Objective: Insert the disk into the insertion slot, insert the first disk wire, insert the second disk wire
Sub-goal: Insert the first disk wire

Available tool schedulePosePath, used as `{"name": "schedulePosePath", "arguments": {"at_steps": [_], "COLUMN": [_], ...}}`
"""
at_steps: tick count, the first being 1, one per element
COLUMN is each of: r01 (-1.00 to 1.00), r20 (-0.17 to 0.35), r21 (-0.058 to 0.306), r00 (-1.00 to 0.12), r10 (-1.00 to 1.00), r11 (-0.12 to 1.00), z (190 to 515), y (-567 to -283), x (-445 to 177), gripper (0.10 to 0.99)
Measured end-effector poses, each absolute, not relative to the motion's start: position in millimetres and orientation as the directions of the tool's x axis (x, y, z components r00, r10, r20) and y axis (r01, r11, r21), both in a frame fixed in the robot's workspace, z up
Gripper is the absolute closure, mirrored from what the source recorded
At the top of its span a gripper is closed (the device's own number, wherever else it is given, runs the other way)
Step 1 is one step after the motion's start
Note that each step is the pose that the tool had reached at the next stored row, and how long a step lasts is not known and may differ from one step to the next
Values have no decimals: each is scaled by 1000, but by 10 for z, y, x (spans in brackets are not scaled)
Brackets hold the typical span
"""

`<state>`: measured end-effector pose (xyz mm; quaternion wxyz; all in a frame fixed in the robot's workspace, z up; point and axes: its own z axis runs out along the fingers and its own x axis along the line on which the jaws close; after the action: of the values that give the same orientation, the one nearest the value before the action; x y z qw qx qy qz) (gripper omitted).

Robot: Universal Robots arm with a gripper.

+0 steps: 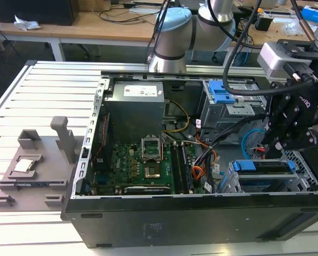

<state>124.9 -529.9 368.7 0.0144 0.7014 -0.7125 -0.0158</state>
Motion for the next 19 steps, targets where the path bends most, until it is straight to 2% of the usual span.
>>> {"name": "schedulePosePath", "arguments": {"at_steps": [3,9,12,19], "r01": [-999,-999,-999,-998], "r20": [-2,12,35,40], "r21": [45,45,44,51], "r00": [-16,-18,-25,-31], "r10": [-1000,-1000,-999,-999], "r11": [16,19,26,33], "z": [3672,3681,3679,3616], "y": [-5233,-5233,-5249,-5260], "x": [1252,1256,1255,1358], "gripper": [788,788,788,788]}}
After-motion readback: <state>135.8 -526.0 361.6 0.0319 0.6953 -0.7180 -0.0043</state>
